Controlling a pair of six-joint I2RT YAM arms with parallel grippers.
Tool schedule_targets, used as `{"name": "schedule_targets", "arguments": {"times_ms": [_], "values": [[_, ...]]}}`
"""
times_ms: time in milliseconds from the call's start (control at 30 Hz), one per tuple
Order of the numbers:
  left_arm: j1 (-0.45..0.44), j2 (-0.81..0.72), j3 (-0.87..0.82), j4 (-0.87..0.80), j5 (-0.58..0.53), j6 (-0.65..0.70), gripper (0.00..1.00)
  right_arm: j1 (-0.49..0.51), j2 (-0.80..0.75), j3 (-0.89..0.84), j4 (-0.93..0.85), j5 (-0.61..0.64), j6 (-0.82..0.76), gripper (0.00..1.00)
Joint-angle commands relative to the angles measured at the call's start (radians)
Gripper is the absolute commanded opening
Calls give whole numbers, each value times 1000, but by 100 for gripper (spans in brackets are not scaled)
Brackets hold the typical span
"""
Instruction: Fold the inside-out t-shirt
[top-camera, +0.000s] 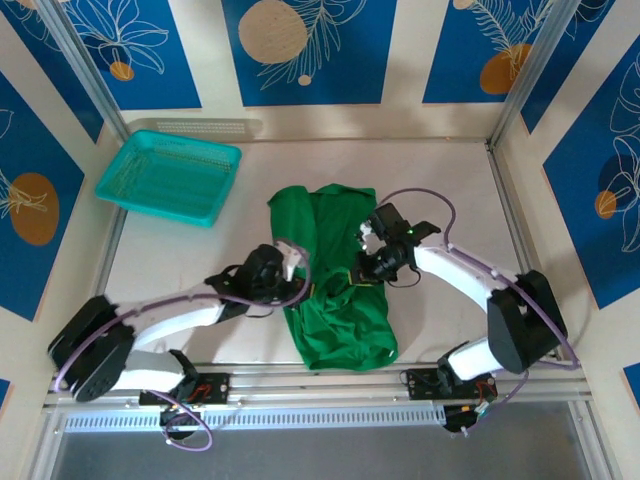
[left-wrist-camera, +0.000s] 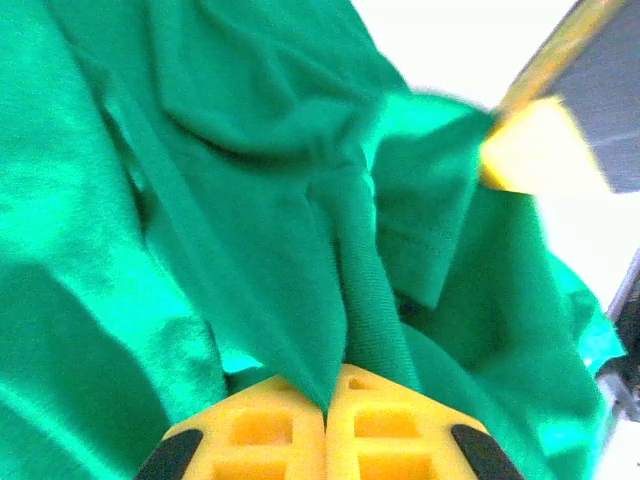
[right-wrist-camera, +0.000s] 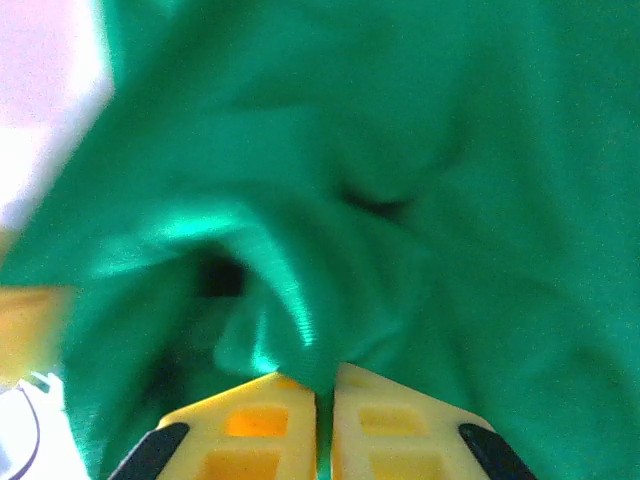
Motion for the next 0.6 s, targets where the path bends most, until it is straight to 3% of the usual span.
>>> {"name": "schedule_targets", "arguments": {"times_ms": [0,200,367,400,467,500,567], "values": [[28,-57,-82,47,68,-12,0,-14,77,-41,-60,2,-38,16],[29,-46,-188,275,211,-97,0,42,-11,74,-135,84,-96,32],[29,-105,-226,301,186,-111,5,56,-85,162,-220,7,-158,40],[29,-110,-235,291,170,-109,11,68,-56,195,-266,5,-157,40],[29,-115,-244,260,150,-109,37,132,-3,221,-303,16,-134,41],[28,-119,-247,244,148,-109,45,169,12,213,-282,22,-110,41],[29,-132,-253,222,146,-102,51,221,34,188,-218,18,-66,42]]}}
